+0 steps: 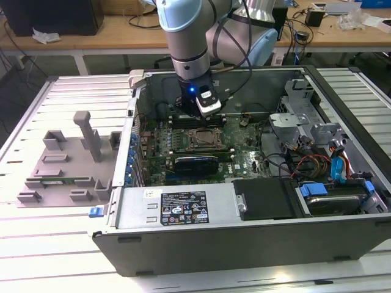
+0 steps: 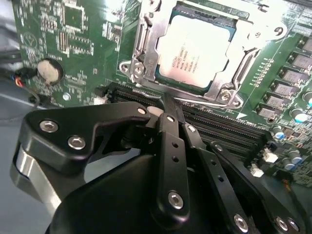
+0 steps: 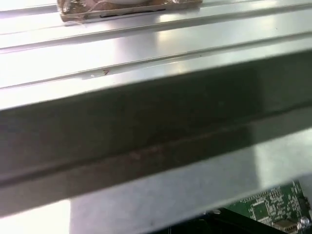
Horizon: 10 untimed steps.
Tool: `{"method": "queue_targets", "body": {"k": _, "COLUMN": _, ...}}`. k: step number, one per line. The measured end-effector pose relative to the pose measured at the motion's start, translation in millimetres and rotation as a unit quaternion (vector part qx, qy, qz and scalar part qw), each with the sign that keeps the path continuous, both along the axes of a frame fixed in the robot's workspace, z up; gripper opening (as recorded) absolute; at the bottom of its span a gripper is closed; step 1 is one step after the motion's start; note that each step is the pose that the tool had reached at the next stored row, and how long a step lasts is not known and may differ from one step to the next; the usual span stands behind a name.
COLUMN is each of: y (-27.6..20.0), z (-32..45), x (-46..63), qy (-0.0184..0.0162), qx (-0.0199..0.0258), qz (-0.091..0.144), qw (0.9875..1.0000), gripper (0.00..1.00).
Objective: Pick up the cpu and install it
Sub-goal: 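Install the first cpu locking lever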
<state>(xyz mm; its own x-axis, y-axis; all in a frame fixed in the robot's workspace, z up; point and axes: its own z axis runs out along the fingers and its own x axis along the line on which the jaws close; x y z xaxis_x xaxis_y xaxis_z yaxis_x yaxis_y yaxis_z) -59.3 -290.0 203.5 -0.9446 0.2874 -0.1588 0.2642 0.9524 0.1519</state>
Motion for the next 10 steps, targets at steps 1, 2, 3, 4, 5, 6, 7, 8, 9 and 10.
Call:
{"method": "queue_targets", "body": {"k": 1, "y": 0.0, "z": -0.3, "x": 0.0, "qy": 0.0, "qx": 0.0, "qz": -0.014, "qw": 0.9999, "gripper": 0.11}}
{"method": "queue_targets", "body": {"k": 2, "y": 0.3, "z": -0.4, "x": -0.1, "qy": 0.0001, "qx": -0.0001, "qz": -0.02, "qw": 0.9998, "gripper": 0.11}}
{"method": "queue_targets", "body": {"k": 3, "y": 0.9, "z": -0.6, "x": -0.4, "qy": 0.0, "qx": -0.0001, "qz": -0.023, "qw": 0.9997, "gripper": 0.11}}
{"method": "queue_targets", "body": {"k": 4, "y": 1.0, "z": -0.7, "x": -0.4, "qy": 0.0, "qx": -0.0001, "qz": -0.024, "qw": 0.9997, "gripper": 0.11}}
{"method": "queue_targets", "body": {"k": 5, "y": 1.0, "z": -0.9, "x": -0.4, "qy": 0.0, "qx": -0.0001, "qz": -0.025, "qw": 0.9997, "gripper": 0.11}}
{"method": "queue_targets", "body": {"k": 6, "y": 1.0, "z": -1.2, "x": -0.4, "qy": 0.0, "qx": -0.0001, "qz": -0.026, "qw": 0.9997, "gripper": 0.11}}
{"method": "queue_targets", "body": {"k": 7, "y": 1.0, "z": -1.5, "x": -0.4, "qy": 0.0, "qx": -0.0001, "qz": -0.027, "qw": 0.9996, "gripper": 0.11}}
{"method": "queue_targets", "body": {"k": 8, "y": 1.0, "z": -1.9, "x": -0.4, "qy": 0.0, "qx": -0.0001, "qz": -0.029, "qw": 0.9996, "gripper": 0.11}}
{"method": "queue_targets", "body": {"k": 9, "y": 1.0, "z": -2.4, "x": -0.4, "qy": 0.0, "qx": 0.0, "qz": -0.03, "qw": 0.9996, "gripper": 0.11}}
{"method": "queue_targets", "body": {"k": 10, "y": 1.0, "z": -3.1, "x": -0.4, "qy": 0.0, "qx": 0.0, "qz": -0.031, "qw": 0.9995, "gripper": 0.11}}
